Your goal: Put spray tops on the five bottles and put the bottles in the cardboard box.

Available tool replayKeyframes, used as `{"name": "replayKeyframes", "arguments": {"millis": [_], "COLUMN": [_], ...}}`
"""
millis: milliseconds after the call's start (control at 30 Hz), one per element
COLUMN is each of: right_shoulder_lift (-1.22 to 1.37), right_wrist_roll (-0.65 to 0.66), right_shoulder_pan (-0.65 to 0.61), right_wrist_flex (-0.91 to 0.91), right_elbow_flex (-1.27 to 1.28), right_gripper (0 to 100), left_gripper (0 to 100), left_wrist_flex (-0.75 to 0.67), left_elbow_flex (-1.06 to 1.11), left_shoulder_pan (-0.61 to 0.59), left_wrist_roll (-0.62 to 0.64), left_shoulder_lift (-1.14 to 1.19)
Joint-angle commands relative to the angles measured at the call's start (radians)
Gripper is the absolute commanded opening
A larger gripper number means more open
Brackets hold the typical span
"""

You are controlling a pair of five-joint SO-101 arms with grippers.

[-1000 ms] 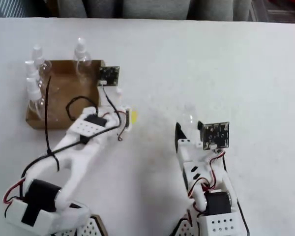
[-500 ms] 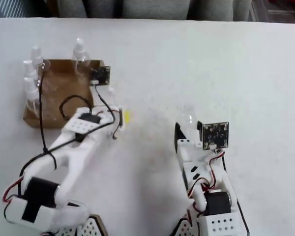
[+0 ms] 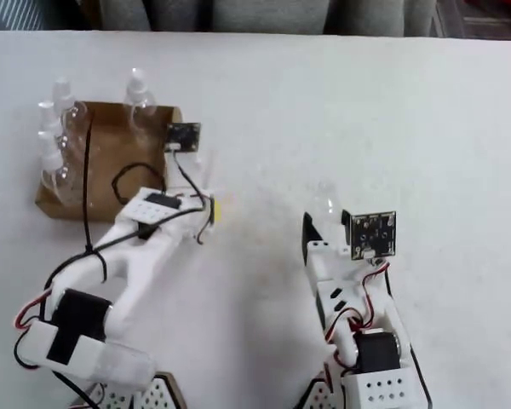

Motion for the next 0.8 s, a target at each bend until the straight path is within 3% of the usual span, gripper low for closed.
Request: {"name": "replayKeyframes", "arguments": {"millis": [0,233,467,667,767], "right_shoulder_lift": [-0.004,-0.004,-0.004,-0.004,-0.004], "right_wrist_roll": [-0.003,-0.003,-0.003,-0.003,-0.003], "right_shoulder_pan": [0.001,0.002,0.013,0.024,0.024], "right_wrist_flex": [0.004,0.004,0.004,0.002,0.002], "right_elbow_flex": [-0.005,-0.005,-0.005,-0.005,-0.005], "right_gripper": [1.6,1.6,1.6,1.6,1.6], "left_gripper": [4,2,2,3,3], "left_wrist_flex": [0.049,0.184,0.187,0.192,0.193], "left_elbow_flex": [-0.046,-0.011,0.133,0.195,0.224], "left_shoulder_pan": [0.068,0.171,0.311,0.325,0.325], "left_wrist_roll": [-0.132,-0.334,-0.485,-0.77,-0.801], "left_shoulder_lift": [-0.002,-0.128,-0.311,-0.461,-0.507]}}
